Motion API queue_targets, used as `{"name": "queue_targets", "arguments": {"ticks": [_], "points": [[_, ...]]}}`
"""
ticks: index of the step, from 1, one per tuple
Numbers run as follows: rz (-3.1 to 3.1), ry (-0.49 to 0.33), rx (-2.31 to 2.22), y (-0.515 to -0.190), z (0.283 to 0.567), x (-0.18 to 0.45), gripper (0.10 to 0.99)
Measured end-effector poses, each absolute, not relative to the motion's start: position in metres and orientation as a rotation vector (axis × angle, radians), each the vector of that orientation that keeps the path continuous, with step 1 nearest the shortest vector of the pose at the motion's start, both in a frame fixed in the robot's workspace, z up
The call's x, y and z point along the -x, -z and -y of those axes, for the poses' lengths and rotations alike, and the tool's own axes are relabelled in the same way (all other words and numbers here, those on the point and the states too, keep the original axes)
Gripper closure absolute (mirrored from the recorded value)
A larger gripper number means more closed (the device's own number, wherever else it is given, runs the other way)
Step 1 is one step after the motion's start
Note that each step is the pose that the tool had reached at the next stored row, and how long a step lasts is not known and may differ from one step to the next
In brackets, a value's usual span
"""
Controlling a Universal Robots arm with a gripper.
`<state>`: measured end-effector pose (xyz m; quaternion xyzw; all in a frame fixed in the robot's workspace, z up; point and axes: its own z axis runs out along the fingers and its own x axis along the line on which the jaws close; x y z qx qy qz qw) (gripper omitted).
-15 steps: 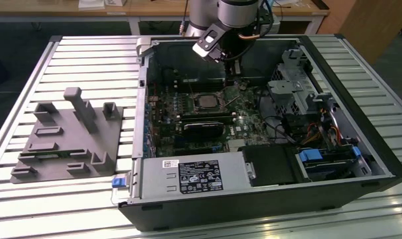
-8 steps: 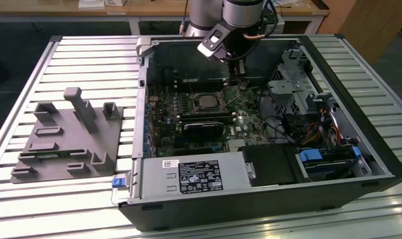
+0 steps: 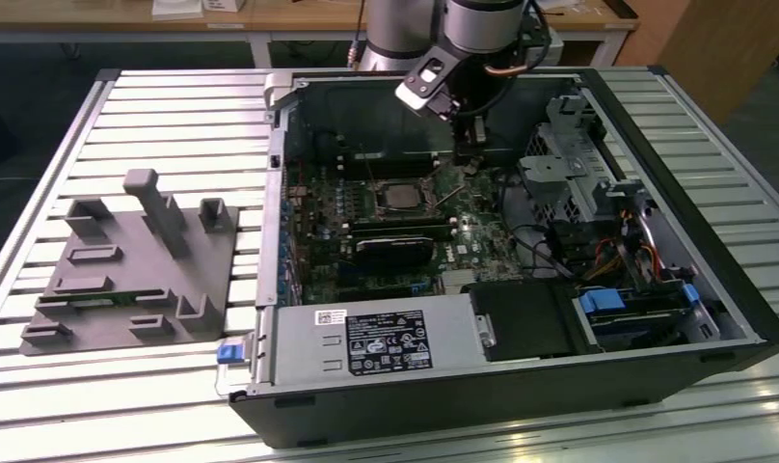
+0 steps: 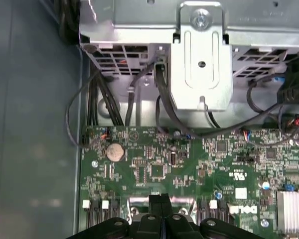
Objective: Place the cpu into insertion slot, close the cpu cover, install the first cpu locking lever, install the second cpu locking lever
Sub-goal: 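Close the cpu cover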
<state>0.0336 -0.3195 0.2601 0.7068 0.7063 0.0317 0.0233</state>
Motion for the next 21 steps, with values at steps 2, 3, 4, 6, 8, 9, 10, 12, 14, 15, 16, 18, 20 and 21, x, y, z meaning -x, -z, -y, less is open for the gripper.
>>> {"name": "queue_targets", "arguments": {"ticks": [2,3,4,6,8,9,10,12,14,15,16,18,20,21], "points": [[-2.187,-0.098,-2.188,-0.260,0.319,-0.037,0.980],[-2.187,-0.098,-2.188,-0.260,0.319,-0.039,0.980],[-2.187,-0.098,-2.188,-0.260,0.319,-0.041,0.980],[-2.187,-0.098,-2.188,-0.260,0.319,-0.046,0.980],[-2.187,-0.098,-2.188,-0.260,0.319,-0.049,0.980],[-2.187,-0.098,-2.188,-0.260,0.319,-0.051,0.980],[-2.187,-0.098,-2.188,-0.260,0.319,-0.052,0.980],[-2.187,-0.097,-2.188,-0.258,0.319,-0.053,0.980],[-2.186,-0.095,-2.187,-0.257,0.319,-0.055,0.980],[-2.186,-0.095,-2.187,-0.256,0.319,-0.055,0.980],[-2.186,-0.094,-2.187,-0.255,0.319,-0.055,0.980],[-2.186,-0.094,-2.187,-0.252,0.319,-0.056,0.980],[-2.186,-0.093,-2.187,-0.249,0.319,-0.056,0.980],[-2.186,-0.093,-2.187,-0.248,0.319,-0.056,0.980]]}}
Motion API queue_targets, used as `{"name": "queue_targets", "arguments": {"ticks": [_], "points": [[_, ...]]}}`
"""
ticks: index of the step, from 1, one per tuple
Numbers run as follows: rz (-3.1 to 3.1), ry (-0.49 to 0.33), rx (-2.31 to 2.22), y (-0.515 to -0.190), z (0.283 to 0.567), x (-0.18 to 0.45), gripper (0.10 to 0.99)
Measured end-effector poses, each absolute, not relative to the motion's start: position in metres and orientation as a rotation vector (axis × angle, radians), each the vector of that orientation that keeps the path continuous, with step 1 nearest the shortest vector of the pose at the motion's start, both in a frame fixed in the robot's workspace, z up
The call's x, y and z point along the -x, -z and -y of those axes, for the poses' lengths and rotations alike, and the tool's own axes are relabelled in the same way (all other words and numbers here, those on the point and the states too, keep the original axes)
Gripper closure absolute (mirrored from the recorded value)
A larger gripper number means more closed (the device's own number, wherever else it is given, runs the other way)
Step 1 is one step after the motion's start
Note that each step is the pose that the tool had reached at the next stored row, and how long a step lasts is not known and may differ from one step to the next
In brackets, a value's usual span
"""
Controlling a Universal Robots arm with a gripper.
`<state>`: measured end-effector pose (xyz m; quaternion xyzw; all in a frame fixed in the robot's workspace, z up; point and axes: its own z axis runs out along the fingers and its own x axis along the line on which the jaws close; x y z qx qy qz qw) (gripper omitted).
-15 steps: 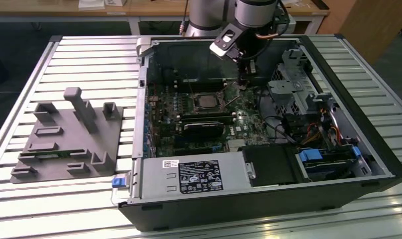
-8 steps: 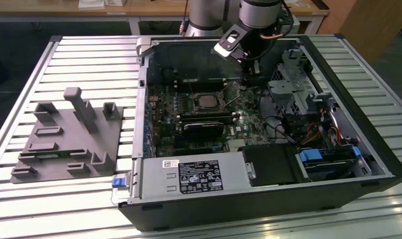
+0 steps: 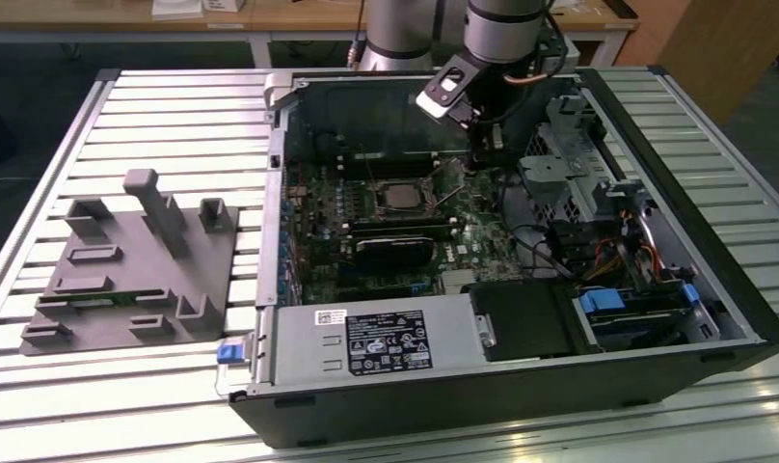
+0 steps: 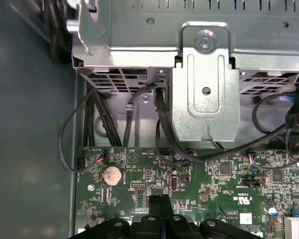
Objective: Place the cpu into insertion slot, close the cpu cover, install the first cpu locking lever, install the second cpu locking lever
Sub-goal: 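Close the cpu cover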
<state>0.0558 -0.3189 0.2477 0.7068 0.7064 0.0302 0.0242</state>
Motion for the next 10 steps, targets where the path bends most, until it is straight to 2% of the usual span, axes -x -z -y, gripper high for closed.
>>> {"name": "queue_targets", "arguments": {"ticks": [10], "points": [[-2.185,-0.091,-2.186,-0.234,0.319,-0.056,0.980]]}}
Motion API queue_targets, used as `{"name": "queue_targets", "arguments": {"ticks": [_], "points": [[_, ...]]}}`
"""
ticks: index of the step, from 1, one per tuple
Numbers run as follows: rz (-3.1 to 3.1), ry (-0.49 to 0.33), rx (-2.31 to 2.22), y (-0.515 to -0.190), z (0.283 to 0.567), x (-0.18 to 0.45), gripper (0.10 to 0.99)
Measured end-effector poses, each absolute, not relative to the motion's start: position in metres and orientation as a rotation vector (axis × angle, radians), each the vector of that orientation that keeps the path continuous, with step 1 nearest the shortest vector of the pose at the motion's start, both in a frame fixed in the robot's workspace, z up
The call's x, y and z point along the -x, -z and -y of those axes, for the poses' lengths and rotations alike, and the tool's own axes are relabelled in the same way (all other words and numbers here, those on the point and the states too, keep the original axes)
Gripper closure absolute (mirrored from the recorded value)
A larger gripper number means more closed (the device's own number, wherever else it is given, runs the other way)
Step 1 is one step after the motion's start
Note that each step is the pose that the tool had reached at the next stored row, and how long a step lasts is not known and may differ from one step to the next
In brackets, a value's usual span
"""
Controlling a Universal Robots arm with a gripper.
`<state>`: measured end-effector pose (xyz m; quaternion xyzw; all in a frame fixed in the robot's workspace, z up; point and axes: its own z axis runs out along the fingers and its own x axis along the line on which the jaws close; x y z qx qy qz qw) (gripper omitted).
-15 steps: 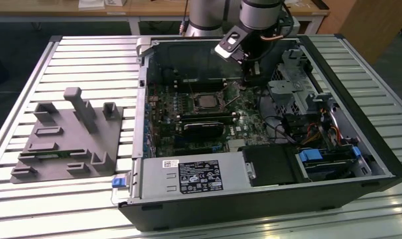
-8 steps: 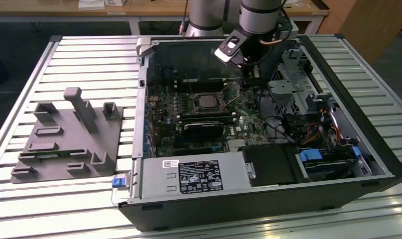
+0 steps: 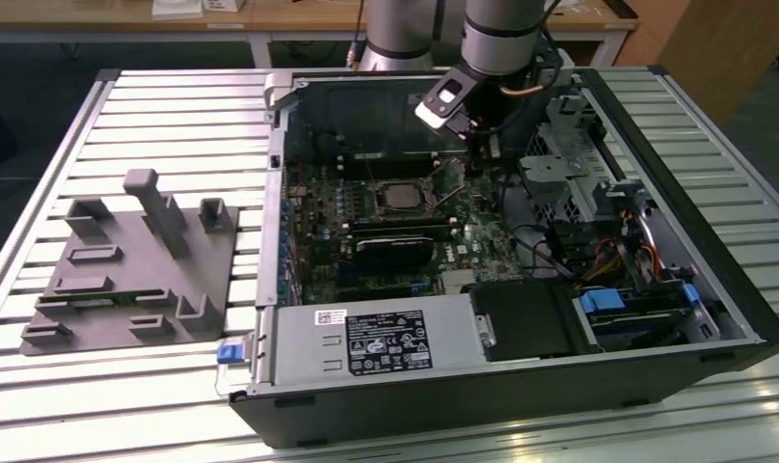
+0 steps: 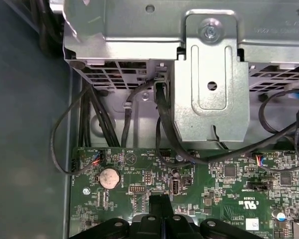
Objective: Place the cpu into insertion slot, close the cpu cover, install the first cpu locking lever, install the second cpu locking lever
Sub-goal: 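Close the cpu cover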
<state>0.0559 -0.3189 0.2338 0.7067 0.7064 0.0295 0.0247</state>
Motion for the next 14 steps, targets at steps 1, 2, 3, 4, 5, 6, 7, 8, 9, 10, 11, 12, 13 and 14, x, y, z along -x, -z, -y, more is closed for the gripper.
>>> {"name": "queue_targets", "arguments": {"ticks": [1,2,3,4,5,6,7,8,9,10,11,12,13,14], "points": [[-2.185,-0.091,-2.186,-0.2327,0.3189,-0.0559,0.980],[-2.185,-0.091,-2.186,-0.2321,0.3189,-0.0559,0.980],[-2.185,-0.091,-2.186,-0.2320,0.3190,-0.0560,0.980],[-2.185,-0.091,-2.186,-0.2320,0.3190,-0.0560,0.980],[-2.185,-0.091,-2.186,-0.2320,0.3190,-0.0560,0.980],[-2.185,-0.091,-2.186,-0.2320,0.3189,-0.0561,0.980],[-2.185,-0.091,-2.186,-0.2320,0.3189,-0.0561,0.980],[-2.185,-0.091,-2.186,-0.2320,0.3189,-0.0561,0.980],[-2.187,-0.088,-2.187,-0.2319,0.3189,-0.0563,0.980],[-2.191,-0.079,-2.192,-0.2318,0.3189,-0.0564,0.980],[-2.196,-0.068,-2.197,-0.2318,0.3189,-0.0566,0.980],[-2.201,-0.058,-2.202,-0.2317,0.3189,-0.0567,0.980],[-2.206,-0.047,-2.207,-0.2317,0.3189,-0.0569,0.980],[-2.211,-0.036,-2.212,-0.2316,0.3189,-0.0571,0.980]]}}
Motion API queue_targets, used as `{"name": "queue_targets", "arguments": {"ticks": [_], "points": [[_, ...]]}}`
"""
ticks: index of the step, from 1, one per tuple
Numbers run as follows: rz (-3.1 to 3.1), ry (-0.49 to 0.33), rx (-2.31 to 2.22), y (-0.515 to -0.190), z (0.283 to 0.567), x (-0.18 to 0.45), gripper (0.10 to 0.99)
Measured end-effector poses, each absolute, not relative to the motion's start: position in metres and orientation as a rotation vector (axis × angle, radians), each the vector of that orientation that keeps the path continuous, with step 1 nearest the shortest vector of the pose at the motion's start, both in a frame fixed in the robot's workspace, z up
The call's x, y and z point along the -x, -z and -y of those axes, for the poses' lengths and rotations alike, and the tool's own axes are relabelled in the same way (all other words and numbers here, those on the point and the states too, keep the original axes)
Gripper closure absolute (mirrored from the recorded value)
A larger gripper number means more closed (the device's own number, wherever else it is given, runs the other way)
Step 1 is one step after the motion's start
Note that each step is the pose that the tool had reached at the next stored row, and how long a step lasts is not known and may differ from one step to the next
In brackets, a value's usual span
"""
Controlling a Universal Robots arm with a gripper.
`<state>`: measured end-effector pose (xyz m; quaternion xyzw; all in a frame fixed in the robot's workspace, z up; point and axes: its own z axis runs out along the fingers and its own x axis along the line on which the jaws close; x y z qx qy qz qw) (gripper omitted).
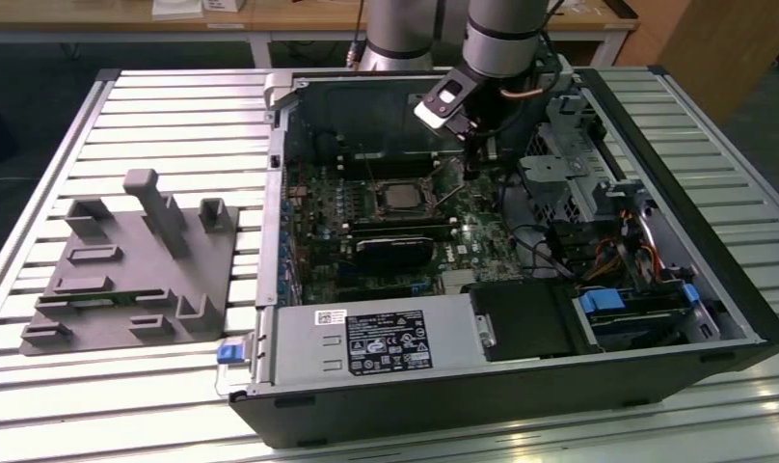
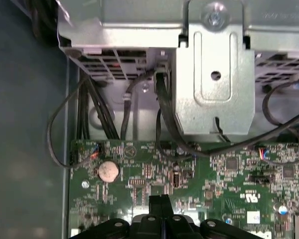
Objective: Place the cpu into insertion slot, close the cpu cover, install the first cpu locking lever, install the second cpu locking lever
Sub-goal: 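Close the cpu cover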
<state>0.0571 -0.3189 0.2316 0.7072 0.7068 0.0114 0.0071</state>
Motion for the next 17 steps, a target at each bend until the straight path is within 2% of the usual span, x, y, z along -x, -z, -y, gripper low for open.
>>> {"name": "queue_targets", "arguments": {"ticks": [13,17], "points": [[-2.284,0.142,-2.286,-0.2306,0.3189,-0.0596,0.980],[-2.289,0.155,-2.291,-0.2306,0.3189,-0.0596,0.980]]}}
